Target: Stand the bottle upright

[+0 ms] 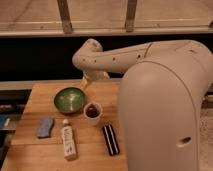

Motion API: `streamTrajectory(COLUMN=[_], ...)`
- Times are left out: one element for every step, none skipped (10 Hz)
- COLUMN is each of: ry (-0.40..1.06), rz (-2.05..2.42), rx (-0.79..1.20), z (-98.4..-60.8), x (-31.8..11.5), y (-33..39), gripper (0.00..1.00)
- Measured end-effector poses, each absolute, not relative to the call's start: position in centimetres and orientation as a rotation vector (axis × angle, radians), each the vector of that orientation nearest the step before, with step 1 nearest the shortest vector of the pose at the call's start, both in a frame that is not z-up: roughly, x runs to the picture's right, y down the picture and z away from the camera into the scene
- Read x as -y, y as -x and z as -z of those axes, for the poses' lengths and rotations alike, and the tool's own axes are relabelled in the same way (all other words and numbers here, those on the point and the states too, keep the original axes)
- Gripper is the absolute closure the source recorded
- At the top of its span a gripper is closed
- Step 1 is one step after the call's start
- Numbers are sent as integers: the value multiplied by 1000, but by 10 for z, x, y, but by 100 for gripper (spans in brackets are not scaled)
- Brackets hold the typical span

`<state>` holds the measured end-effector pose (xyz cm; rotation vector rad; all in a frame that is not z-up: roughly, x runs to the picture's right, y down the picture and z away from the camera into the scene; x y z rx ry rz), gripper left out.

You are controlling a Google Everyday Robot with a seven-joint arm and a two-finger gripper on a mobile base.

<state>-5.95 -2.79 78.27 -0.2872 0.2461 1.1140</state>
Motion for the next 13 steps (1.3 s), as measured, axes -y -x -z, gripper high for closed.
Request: streamTrajectory(ry=[275,262,254,257,268,288,316,356,394,403,401,402,402], rz=[-1088,-1072,-1046,-1027,-1018,-1010,-997,-969,-941,-933,-936,-936,-933], rx=[-233,-231,-216,-196,-183,-163,-139,-112,-88,-82,-83,-83,-83], z=[-768,-759,-748,-742,-740,-738,-735,-733,-731,-731,-731,-731,-731], x=[12,0,-17,-32,-39,-46,-54,-61,-68,-69,-68,-68,-68], y=[74,83,102,120,129,140,156,176,194,198,197,197,197], gripper=[20,20,20,20,20,20,20,20,20,20,20,20,20])
